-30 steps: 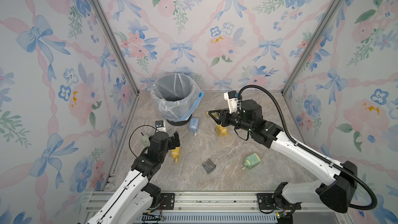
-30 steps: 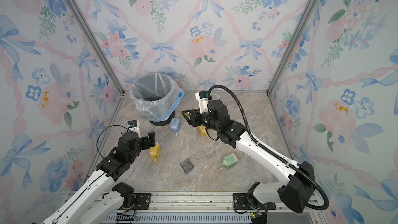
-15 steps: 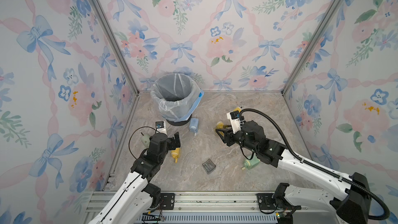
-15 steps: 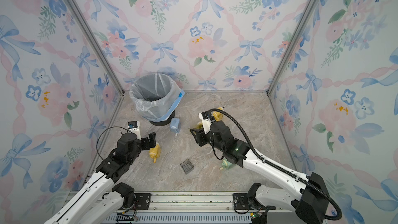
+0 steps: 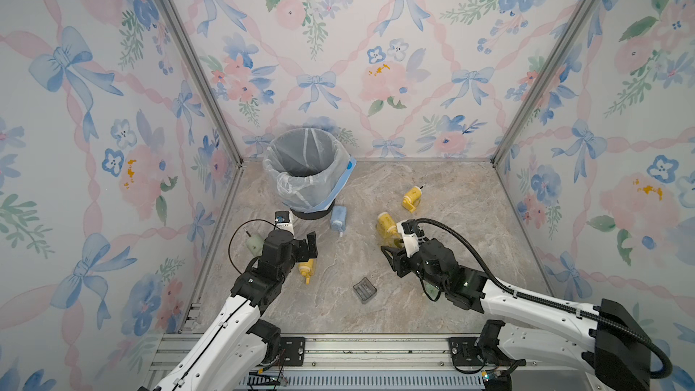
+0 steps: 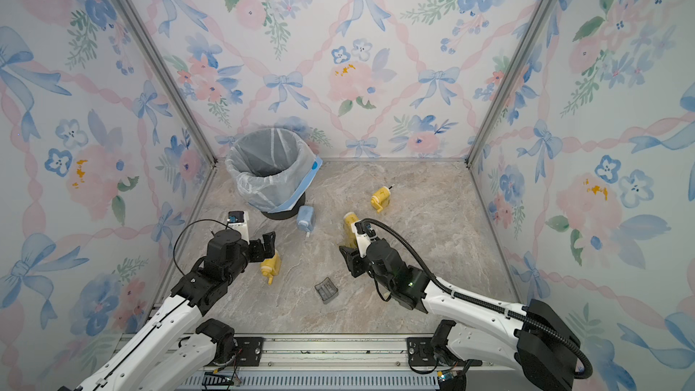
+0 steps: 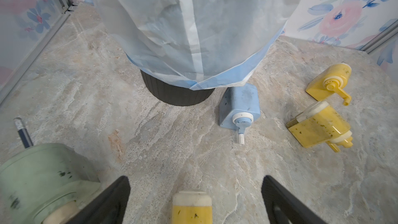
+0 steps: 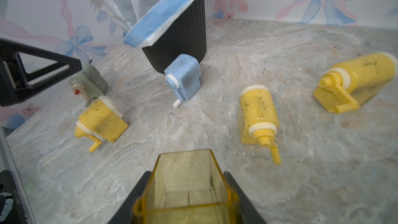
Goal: Take out the pencil sharpener tray and clean the shavings
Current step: Place the container at the center of the board.
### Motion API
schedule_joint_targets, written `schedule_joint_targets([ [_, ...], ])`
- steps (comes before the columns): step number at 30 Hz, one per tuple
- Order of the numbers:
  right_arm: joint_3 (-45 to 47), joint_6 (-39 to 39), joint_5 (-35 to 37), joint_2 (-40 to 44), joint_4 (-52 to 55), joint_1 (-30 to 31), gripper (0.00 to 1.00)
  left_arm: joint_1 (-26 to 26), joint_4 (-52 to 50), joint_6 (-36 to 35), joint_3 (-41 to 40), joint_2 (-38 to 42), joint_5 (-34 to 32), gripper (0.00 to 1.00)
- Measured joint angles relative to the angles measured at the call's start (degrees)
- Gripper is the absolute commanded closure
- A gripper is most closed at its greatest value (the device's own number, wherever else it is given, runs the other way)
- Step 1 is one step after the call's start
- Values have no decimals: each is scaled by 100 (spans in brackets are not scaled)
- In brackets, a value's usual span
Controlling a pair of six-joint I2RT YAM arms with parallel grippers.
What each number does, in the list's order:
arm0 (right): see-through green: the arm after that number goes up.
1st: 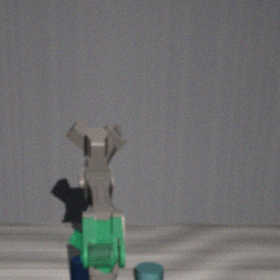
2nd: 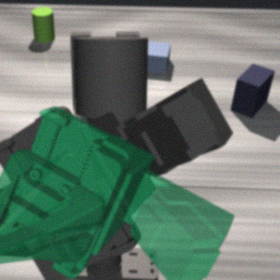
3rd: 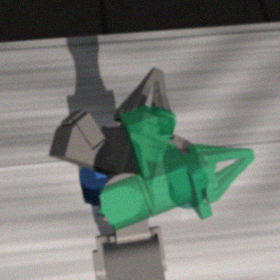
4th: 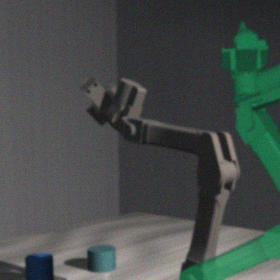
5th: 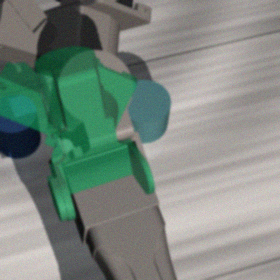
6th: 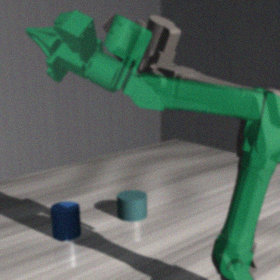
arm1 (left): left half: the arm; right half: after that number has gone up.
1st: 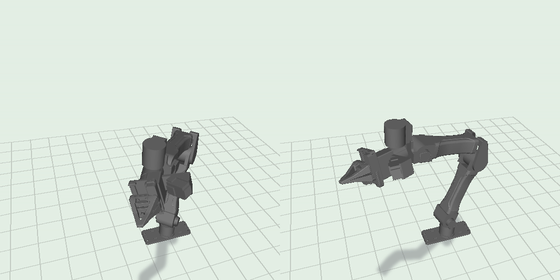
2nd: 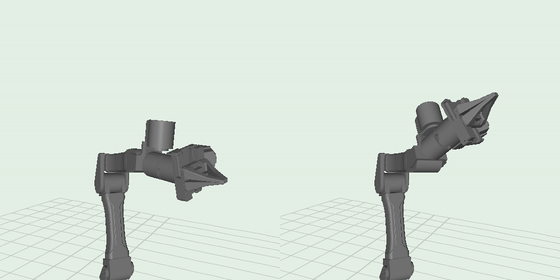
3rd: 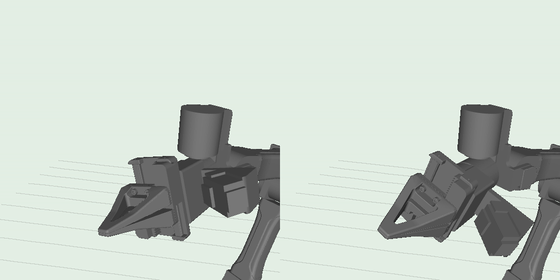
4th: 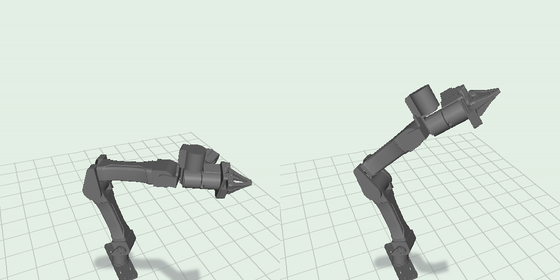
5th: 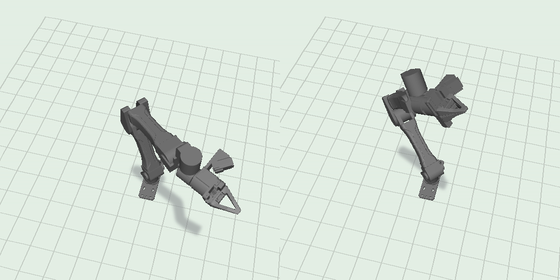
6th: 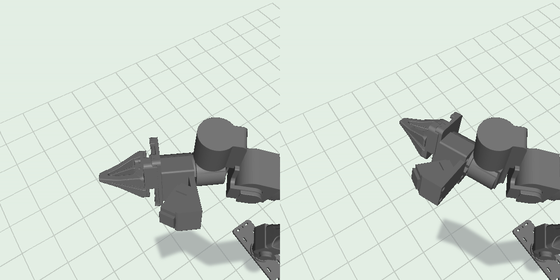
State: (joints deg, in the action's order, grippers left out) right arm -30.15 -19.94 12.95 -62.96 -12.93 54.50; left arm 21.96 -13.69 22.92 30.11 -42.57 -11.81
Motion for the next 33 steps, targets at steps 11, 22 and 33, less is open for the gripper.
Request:
schedule_joint_targets([
  [11,890,-286,289,-855,-1322,413,59,-63,168,0,0,-39,356,2],
  [22,1283,-623,472,-2433,-3056,632,57,750,315,433,0,-146,195,2],
  [33,1484,-903,564,-2903,-3954,881,35,1108,907,643,2,-946,-144,2],
])
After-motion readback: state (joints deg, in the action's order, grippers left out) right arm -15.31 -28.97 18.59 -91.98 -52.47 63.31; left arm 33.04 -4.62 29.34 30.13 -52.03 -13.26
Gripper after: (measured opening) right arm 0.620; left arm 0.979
